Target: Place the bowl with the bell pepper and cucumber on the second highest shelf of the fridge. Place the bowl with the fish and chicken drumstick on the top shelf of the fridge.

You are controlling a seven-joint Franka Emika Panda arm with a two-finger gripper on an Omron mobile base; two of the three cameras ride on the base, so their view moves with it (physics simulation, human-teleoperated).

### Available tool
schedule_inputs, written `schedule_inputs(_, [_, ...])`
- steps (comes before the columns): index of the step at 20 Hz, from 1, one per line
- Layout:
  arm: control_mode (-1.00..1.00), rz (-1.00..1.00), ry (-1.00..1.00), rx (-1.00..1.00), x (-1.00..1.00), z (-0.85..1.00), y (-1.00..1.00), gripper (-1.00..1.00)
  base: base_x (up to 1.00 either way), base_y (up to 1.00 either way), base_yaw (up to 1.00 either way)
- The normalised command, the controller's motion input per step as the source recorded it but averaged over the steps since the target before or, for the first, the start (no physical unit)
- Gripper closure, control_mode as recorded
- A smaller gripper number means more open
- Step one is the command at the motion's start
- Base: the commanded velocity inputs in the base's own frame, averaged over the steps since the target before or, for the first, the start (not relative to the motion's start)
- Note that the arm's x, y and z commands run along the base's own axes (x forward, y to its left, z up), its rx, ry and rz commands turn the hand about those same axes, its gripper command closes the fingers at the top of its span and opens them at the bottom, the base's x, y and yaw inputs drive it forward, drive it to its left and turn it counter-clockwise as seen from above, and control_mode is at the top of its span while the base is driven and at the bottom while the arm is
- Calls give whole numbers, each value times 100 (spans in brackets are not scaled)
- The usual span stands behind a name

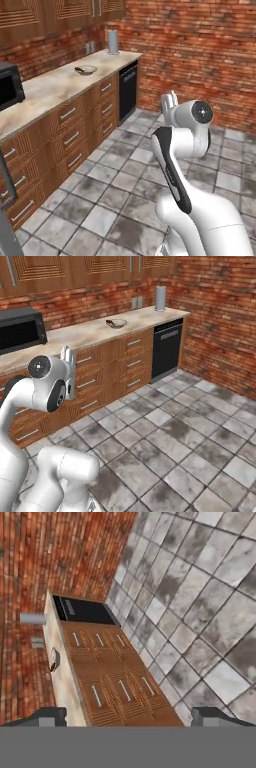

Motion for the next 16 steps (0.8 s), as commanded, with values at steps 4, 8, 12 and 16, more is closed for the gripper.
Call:
schedule_inputs(4, [100, 0, 0, 0, 0, 0, 0, -100, 100, -12, 6])
schedule_inputs(8, [100, 0, 0, 0, 0, 0, 0, -100, 100, 5, 30])
schedule_inputs(12, [100, 0, 0, 0, 0, 0, 0, -100, 100, 0, 34])
schedule_inputs(16, [100, 0, 0, 0, 0, 0, 0, -100, 100, -13, 18])
